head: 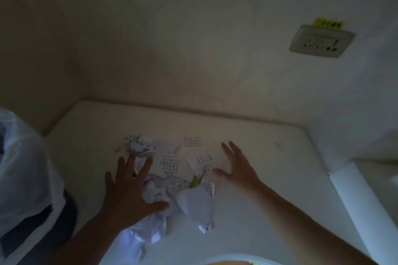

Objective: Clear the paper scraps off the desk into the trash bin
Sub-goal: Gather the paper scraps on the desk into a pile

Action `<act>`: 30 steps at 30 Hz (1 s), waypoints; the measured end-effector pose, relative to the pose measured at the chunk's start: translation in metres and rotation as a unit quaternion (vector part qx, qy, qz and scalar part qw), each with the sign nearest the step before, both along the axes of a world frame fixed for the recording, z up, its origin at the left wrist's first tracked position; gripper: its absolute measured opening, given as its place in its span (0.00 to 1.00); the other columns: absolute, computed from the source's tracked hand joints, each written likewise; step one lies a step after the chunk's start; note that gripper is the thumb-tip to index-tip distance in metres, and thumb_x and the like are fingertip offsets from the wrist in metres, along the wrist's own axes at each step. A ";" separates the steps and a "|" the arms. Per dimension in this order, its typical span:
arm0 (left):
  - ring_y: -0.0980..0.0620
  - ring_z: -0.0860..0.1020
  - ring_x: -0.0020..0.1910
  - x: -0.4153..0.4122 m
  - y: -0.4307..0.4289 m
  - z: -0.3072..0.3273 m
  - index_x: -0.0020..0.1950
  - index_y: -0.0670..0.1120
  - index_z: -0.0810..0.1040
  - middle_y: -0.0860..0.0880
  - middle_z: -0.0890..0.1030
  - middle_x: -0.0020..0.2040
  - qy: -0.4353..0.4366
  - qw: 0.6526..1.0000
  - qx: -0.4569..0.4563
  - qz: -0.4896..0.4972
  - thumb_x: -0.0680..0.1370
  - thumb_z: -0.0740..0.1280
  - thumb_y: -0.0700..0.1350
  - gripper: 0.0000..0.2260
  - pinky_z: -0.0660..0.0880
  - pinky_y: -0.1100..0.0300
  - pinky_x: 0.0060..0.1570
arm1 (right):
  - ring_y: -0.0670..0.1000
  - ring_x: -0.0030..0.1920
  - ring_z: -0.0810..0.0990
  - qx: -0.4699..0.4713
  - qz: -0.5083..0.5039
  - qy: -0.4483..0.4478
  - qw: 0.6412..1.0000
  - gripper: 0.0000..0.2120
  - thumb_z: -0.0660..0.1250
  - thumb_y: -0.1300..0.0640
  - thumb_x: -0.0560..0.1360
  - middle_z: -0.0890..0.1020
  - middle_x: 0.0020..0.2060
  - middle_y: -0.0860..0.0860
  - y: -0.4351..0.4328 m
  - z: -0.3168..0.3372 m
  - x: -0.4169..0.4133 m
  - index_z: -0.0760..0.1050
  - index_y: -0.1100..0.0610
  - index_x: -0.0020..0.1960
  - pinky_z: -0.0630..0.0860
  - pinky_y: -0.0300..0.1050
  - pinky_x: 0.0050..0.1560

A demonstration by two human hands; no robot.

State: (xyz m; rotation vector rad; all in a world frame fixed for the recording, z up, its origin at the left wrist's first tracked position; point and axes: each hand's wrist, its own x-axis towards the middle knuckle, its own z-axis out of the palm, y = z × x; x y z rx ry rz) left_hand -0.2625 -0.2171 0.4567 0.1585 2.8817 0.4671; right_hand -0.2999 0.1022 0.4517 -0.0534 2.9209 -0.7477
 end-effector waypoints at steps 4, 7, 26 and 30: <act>0.42 0.38 0.78 -0.015 0.038 0.008 0.76 0.54 0.38 0.48 0.34 0.78 0.090 0.994 0.005 -0.067 0.57 0.54 0.80 0.57 0.44 0.36 0.73 | 0.57 0.79 0.49 0.060 -0.152 -0.038 0.986 0.42 0.67 0.40 0.74 0.49 0.79 0.56 0.079 0.000 -0.032 0.49 0.52 0.79 0.54 0.54 0.76; 0.42 0.38 0.79 -0.031 0.075 0.008 0.75 0.58 0.36 0.49 0.34 0.77 0.107 0.987 0.002 -0.120 0.60 0.56 0.78 0.52 0.42 0.39 0.73 | 0.59 0.79 0.49 0.067 -0.207 -0.068 0.974 0.42 0.65 0.38 0.74 0.48 0.79 0.56 0.118 -0.006 -0.043 0.49 0.51 0.79 0.55 0.58 0.75; 0.26 0.64 0.70 -0.018 0.086 0.017 0.69 0.57 0.76 0.37 0.67 0.74 0.019 0.953 -0.212 -0.218 0.50 0.67 0.77 0.50 0.53 0.20 0.62 | 0.57 0.78 0.34 0.154 0.091 -0.137 0.974 0.56 0.46 0.17 0.57 0.38 0.79 0.43 0.027 -0.036 -0.002 0.37 0.43 0.77 0.43 0.73 0.70; 0.28 0.77 0.59 -0.008 0.069 0.014 0.57 0.46 0.85 0.36 0.81 0.60 0.073 0.970 -0.174 -0.153 0.46 0.75 0.70 0.46 0.68 0.21 0.51 | 0.59 0.78 0.35 0.152 0.170 -0.101 0.968 0.57 0.51 0.19 0.61 0.39 0.79 0.46 -0.029 -0.042 0.012 0.34 0.48 0.78 0.42 0.72 0.72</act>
